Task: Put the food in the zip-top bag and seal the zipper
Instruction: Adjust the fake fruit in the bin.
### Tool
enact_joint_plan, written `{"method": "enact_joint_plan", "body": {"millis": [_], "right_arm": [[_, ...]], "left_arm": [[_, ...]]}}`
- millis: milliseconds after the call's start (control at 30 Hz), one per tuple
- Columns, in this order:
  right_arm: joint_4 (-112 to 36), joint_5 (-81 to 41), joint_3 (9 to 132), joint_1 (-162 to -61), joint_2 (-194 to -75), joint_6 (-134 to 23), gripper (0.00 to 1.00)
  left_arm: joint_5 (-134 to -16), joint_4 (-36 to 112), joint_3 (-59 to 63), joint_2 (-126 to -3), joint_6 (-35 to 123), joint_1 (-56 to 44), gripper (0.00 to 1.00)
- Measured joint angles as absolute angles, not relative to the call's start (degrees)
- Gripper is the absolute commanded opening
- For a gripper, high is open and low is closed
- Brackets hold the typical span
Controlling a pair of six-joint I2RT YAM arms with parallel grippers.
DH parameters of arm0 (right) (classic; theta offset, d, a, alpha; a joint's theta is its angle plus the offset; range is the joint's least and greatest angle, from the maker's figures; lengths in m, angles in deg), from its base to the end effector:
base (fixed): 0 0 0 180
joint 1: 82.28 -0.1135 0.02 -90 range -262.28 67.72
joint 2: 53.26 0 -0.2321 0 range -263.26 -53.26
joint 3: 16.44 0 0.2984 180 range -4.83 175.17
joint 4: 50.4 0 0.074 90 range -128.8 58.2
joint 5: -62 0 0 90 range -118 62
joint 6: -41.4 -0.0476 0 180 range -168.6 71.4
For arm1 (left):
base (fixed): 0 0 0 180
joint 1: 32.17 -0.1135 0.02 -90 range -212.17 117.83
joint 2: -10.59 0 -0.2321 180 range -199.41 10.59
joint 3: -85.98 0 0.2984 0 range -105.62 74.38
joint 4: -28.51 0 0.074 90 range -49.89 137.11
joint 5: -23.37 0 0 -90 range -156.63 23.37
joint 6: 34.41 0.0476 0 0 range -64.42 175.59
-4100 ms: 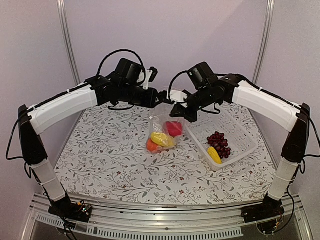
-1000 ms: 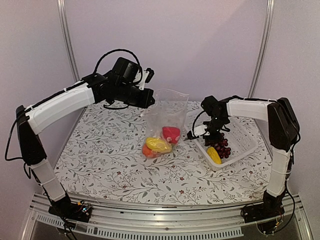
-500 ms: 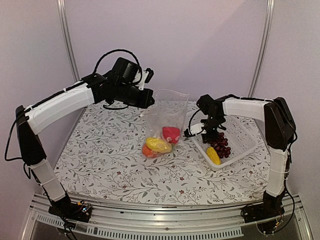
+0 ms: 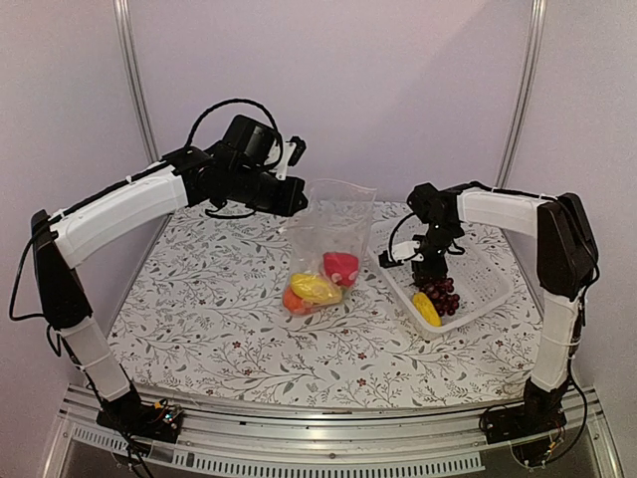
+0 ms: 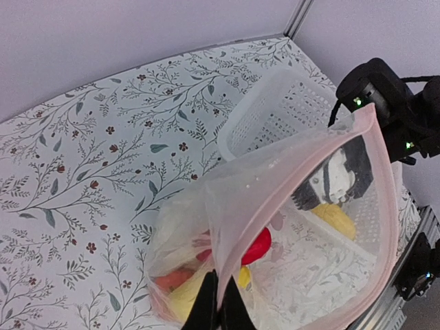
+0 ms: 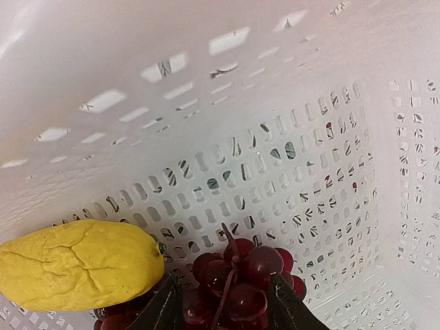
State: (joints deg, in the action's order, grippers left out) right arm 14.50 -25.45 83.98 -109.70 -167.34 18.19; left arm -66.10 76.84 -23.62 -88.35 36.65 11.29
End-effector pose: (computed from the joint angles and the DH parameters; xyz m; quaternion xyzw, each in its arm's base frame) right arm 0.3796 0.1993 0.1358 -0.7303 0.6755 -0.0127 0.1013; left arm 0.3237 -0.3062 0.3237 0.1886 0.8775 -0.2249 0.3793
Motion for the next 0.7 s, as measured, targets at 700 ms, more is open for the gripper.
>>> {"method": "enact_joint_plan", "body": {"millis": [700], "right_arm": [[12.73, -26.92, 86.54, -100.63, -166.90, 12.72, 0.43]], "left_arm": [[-67.56, 76.82, -23.73, -88.52, 36.65, 11.29, 0.00]]}}
